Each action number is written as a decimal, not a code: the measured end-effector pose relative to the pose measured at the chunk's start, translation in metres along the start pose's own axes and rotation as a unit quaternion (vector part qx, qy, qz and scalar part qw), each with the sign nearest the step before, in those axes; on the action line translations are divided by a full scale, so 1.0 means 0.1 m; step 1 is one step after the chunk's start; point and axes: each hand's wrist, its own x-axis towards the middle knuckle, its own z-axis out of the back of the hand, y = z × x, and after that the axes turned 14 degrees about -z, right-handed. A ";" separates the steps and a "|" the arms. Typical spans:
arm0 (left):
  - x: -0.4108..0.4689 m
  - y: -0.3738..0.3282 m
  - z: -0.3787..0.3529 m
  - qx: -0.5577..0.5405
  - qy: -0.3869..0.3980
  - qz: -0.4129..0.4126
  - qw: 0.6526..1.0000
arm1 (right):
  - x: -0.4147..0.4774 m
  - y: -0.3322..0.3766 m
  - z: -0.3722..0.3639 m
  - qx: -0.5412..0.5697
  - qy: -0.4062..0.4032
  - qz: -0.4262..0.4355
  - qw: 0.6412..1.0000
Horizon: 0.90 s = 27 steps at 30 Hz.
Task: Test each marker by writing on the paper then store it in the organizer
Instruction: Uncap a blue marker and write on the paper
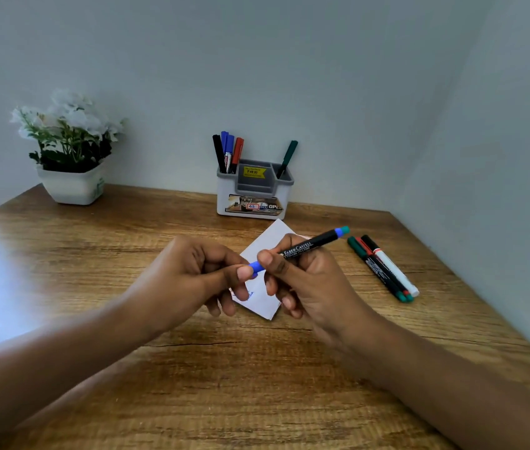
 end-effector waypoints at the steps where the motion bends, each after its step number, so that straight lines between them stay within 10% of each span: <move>1: 0.00 -0.01 -0.01 0.002 -0.002 0.004 1.000 | -0.01 0.01 0.00 -0.004 -0.001 -0.006 1.000; 14: 0.63 0.36 0.31 0.111 -0.175 0.039 0.978 | 0.37 0.88 0.67 -0.244 -0.186 0.034 0.951; 21: 1.36 0.81 0.17 0.093 -0.238 0.114 0.960 | 1.38 1.49 0.99 -0.705 -0.183 -0.015 0.685; 27: 1.43 0.98 0.17 0.132 -0.212 0.081 0.965 | 1.90 1.55 0.78 -0.873 -0.138 -0.013 0.468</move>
